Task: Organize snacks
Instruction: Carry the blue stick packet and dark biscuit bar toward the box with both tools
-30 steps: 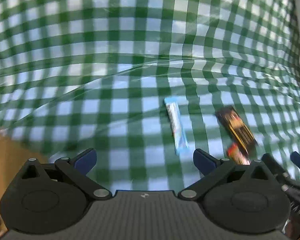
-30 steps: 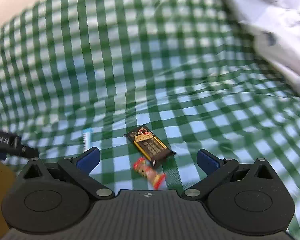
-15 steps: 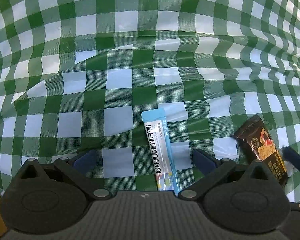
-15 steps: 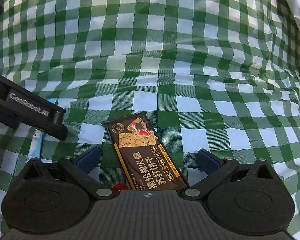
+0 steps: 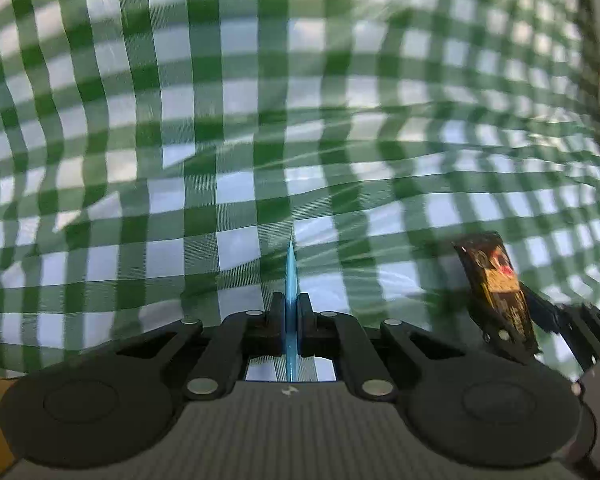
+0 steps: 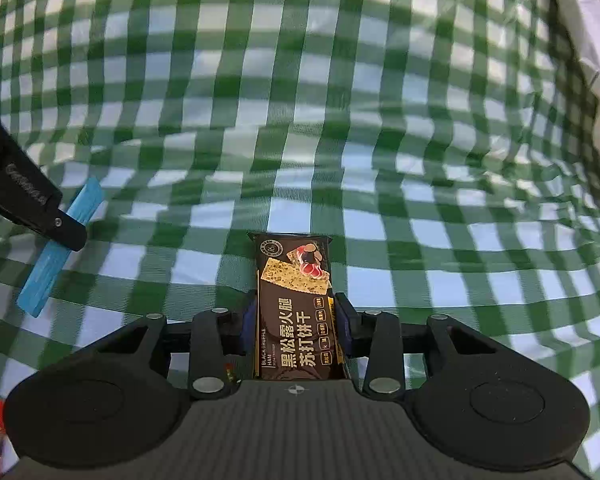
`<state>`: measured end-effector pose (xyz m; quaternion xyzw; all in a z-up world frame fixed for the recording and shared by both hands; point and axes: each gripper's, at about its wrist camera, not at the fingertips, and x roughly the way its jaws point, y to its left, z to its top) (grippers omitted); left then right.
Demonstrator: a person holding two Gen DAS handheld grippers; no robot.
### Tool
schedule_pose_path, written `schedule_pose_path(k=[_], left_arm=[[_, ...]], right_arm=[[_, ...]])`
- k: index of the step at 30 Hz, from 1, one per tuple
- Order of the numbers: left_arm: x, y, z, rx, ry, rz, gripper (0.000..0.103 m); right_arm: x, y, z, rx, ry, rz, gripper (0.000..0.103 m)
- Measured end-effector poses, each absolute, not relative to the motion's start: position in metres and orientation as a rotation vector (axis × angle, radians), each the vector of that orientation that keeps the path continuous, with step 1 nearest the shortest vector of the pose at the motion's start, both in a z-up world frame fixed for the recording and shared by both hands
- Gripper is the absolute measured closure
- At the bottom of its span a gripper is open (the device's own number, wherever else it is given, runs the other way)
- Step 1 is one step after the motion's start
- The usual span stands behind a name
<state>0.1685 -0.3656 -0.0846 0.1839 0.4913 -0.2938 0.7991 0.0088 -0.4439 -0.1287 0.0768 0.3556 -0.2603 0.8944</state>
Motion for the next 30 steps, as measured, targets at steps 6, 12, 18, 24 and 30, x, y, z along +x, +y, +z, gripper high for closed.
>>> schedule_pose_path(k=[6, 12, 18, 24, 30], left_arm=[[0.128, -0.318, -0.023, 0.362, 1.006, -0.718, 0.098], [0.073, -0.259, 0.022, 0.332, 0.971, -0.74, 0.098], [0.01, -0.167, 0.062, 0.275, 0.948, -0.736, 0.098], [-0.039, -0.068, 0.093, 0.26, 0.904, -0.68, 0.098], [-0.069, 0.035, 0.113, 0.223, 0.871, -0.588, 0.098]], right_arm=[[-0.033, -0.407, -0.076, 0.205, 0.64, -0.532, 0.062], [-0.076, -0.354, -0.038, 0.273, 0.596, -0.491, 0.062], [-0.127, -0.271, -0.004, 0.352, 0.548, -0.421, 0.062], [-0.169, -0.17, 0.016, 0.411, 0.572, -0.313, 0.062], [-0.184, -0.079, 0.032, 0.396, 0.637, -0.16, 0.062]])
